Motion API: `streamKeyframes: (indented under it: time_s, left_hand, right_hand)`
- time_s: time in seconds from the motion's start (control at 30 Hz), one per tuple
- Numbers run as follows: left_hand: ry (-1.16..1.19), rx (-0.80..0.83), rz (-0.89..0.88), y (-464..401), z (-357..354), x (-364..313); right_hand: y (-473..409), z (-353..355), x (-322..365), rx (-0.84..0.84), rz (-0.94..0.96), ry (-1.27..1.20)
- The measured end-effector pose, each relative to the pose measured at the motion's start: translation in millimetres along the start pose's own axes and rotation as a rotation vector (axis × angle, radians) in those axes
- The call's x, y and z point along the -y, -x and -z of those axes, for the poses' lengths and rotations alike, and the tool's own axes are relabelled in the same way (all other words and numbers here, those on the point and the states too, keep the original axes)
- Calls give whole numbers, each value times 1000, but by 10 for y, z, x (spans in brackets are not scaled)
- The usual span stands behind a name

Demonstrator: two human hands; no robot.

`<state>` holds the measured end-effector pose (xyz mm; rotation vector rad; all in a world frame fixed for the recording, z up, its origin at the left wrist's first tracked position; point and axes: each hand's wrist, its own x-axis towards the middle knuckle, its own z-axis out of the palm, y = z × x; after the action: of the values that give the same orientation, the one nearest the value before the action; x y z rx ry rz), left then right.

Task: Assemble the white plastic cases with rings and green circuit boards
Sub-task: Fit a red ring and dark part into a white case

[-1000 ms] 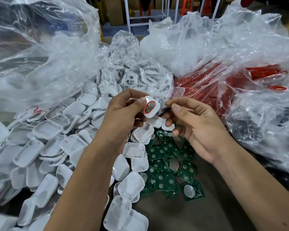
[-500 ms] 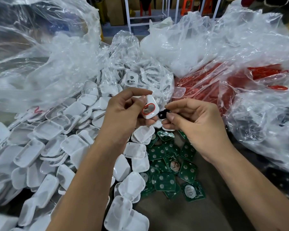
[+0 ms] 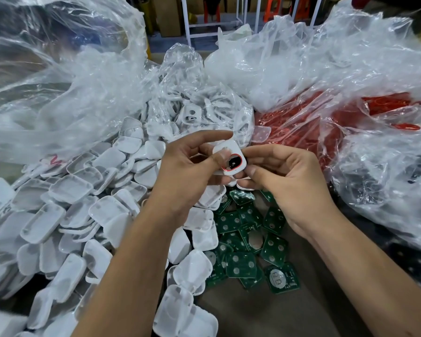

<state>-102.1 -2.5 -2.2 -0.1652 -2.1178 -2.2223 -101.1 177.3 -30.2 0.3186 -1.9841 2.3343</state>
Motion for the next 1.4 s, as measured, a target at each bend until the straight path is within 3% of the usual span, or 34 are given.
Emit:
streamKeyframes:
  time_s: [0.17,0.5,0.77,0.9,1.03,1.23,1.4]
  left_hand:
    - [-33,-27,-15,-14,-34,44]
    - [-162,-42,-44,-20,-117,100]
    - [-52,-79,21,-11,-122,82]
    - [50,-98,69,-3,-127,78]
    - [114,-129,141,18,-141,79]
    - [175,-81,169,62,-283,101]
    - [629,0,378,24,-241,32]
  right_hand:
    - [17,-26,43,-34,-59,-97]
    - [-1,-40,5,-79,-93,-13]
    - [-18,-19,44,-74,-129,-85]
    - [-1,-30,47,-88,-41,-10]
    - [15,-40,45,-175,195,369]
    - [62,-37,40,-228,440,611]
    - [74,-43,73,-244,603,642]
